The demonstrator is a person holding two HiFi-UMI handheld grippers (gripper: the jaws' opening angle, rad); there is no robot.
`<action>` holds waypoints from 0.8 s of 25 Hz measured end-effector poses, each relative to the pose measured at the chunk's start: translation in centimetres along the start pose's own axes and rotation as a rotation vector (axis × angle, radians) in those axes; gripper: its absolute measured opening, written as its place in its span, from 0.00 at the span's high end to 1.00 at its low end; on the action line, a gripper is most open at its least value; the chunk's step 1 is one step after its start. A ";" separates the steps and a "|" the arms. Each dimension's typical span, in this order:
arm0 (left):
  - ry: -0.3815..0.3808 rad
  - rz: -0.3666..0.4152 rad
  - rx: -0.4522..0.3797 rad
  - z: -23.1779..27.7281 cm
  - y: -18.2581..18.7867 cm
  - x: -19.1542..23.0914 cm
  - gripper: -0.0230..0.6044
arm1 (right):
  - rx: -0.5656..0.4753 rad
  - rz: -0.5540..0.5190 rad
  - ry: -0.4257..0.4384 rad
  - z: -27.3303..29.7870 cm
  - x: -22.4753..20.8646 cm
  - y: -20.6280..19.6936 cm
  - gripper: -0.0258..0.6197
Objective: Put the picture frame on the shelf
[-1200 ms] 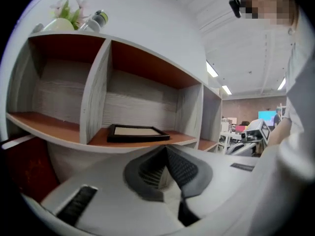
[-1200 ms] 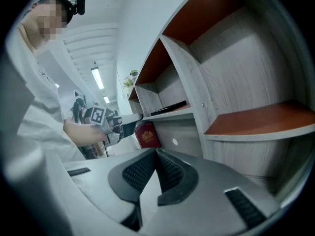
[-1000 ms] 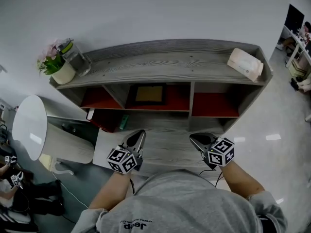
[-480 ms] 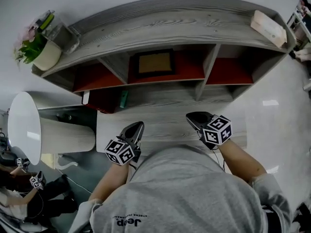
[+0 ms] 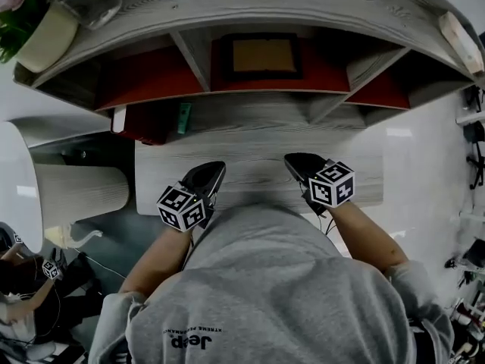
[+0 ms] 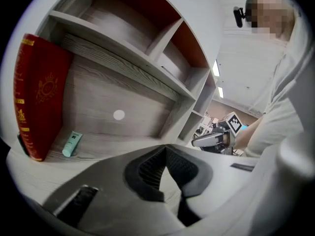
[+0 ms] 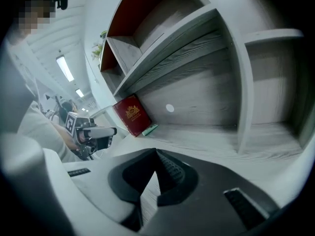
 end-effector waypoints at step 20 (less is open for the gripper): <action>0.053 -0.018 -0.034 0.8 -0.3 -1.9 0.95 | 0.012 -0.069 0.034 -0.9 -0.6 -0.4 0.94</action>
Point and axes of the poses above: the fingertips, and each gripper's own axes: z forward along the fingers, x to its left, y out of its top, the point moved 3 cm from there along -z, backward along the fingers, and after that the axes turned 9 degrees about -y, right-handed, at the moved point
